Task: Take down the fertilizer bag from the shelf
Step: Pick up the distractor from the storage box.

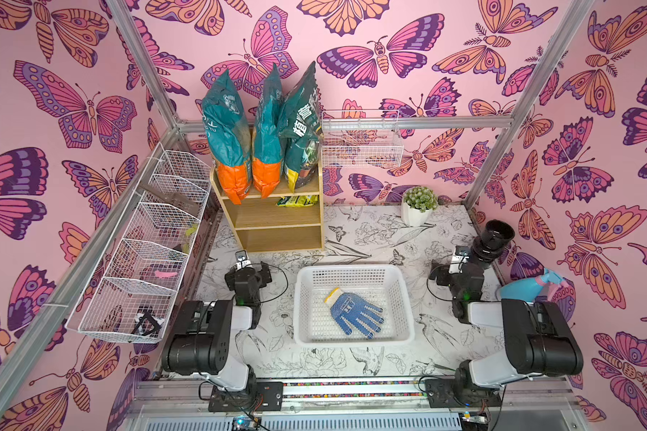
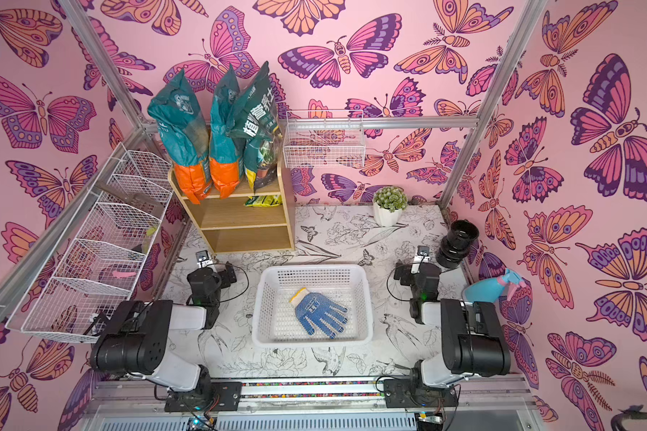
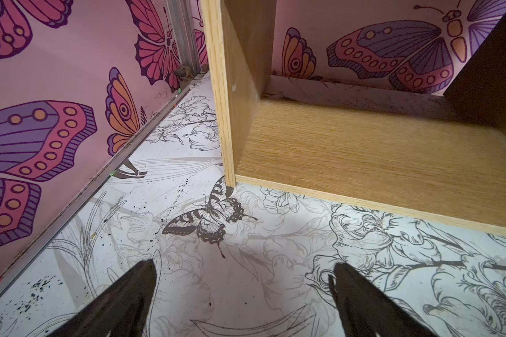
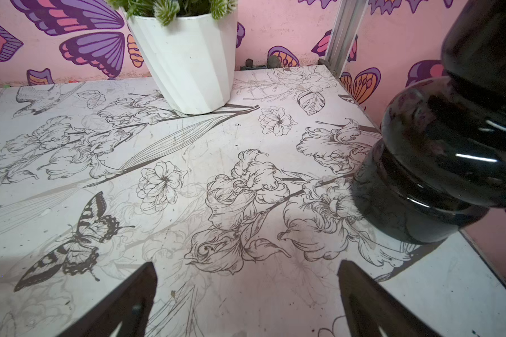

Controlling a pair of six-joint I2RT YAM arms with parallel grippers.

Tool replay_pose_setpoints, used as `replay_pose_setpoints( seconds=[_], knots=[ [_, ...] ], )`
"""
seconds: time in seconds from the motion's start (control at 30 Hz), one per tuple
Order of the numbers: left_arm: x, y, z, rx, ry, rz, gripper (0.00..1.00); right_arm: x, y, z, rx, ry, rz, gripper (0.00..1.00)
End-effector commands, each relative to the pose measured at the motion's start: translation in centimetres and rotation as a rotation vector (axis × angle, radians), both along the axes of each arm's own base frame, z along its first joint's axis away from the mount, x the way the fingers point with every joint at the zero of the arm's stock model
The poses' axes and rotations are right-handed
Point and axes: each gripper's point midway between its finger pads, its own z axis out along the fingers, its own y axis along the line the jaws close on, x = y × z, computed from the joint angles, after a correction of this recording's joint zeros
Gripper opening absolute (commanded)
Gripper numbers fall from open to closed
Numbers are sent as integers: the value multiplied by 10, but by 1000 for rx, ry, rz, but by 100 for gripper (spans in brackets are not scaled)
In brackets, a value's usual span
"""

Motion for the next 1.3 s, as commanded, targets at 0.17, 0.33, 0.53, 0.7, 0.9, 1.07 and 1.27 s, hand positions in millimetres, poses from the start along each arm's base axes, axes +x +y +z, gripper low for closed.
replay_pose_setpoints(
  seconds=[0.17,0.33,0.53,0.7,0.9,1.07,1.27],
  knots=[
    [3,2,7,-13,-18,5,100,3,0,7,-12,-9,5,99],
    [1,0,7,-10,-20,-10,100,4,0,7,-8,-11,3,99],
    [2,0,7,-11,-20,-9,100,5,-2,7,13,-7,8,99],
    [-2,2,14,12,-43,13,100,6,41,59,-148,20,124,99],
    [-18,-27,129,72,-185,97,100,-4,159,184,110,-108,511,99],
    [-55,-29,229,-365,-419,147,100,-3,207,207,246,130,478,99],
    [-13,-89,308,-364,-148,-154,100,-93,296,155,156,368,671,99]
  ],
)
